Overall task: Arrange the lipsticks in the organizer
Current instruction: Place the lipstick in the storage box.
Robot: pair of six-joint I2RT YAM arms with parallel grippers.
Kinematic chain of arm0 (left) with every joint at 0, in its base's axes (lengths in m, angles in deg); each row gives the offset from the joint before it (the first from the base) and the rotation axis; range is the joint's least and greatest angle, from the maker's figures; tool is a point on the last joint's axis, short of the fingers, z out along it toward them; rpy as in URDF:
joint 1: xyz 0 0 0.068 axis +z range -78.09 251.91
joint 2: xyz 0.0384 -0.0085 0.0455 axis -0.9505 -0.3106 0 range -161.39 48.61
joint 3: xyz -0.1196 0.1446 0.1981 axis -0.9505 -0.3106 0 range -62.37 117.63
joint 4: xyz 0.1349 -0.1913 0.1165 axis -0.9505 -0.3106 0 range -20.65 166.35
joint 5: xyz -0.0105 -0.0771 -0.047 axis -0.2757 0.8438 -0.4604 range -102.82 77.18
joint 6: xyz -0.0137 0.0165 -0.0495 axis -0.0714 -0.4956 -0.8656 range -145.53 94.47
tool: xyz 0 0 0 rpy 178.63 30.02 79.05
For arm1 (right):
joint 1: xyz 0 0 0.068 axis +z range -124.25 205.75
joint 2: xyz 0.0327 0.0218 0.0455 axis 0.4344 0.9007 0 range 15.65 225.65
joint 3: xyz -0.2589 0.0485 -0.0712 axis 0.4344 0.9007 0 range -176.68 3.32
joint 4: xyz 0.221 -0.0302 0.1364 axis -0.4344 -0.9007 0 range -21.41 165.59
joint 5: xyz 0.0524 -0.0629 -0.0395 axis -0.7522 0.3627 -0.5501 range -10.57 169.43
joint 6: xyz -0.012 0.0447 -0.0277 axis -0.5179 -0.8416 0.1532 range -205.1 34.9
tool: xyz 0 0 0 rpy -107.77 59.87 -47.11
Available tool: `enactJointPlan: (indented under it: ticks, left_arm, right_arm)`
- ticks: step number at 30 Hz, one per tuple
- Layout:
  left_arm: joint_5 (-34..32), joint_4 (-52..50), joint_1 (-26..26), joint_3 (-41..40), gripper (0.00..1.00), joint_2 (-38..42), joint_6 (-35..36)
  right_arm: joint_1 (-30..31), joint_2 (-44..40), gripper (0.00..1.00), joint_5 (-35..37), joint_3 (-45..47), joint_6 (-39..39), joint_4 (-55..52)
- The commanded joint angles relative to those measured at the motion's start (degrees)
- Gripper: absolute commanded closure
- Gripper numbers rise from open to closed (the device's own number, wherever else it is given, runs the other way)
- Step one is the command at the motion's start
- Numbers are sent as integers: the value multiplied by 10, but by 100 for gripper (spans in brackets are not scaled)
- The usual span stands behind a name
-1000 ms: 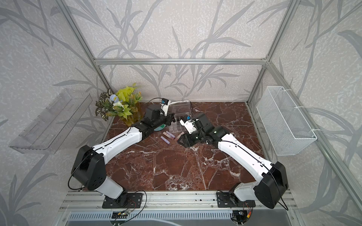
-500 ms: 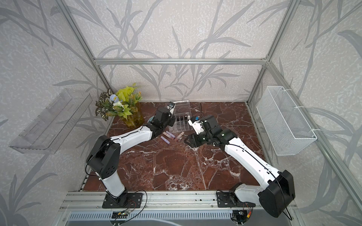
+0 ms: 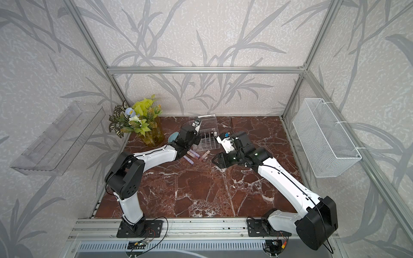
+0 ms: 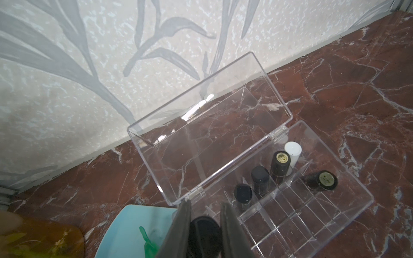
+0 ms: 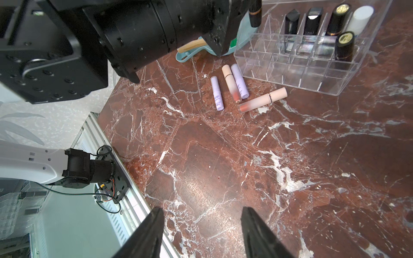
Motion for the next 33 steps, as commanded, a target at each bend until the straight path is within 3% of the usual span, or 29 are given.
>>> enactJointPlan:
  ticks: [1,33]
  left_arm:
    - [3,27,-3,-9,91,-6,2]
    - [-40,72,12,-17,92,-41,-1]
  right_arm:
    - [-7,-12,41,-12,10,1,1]
    - [-27,-3,41,-38,26,5,16]
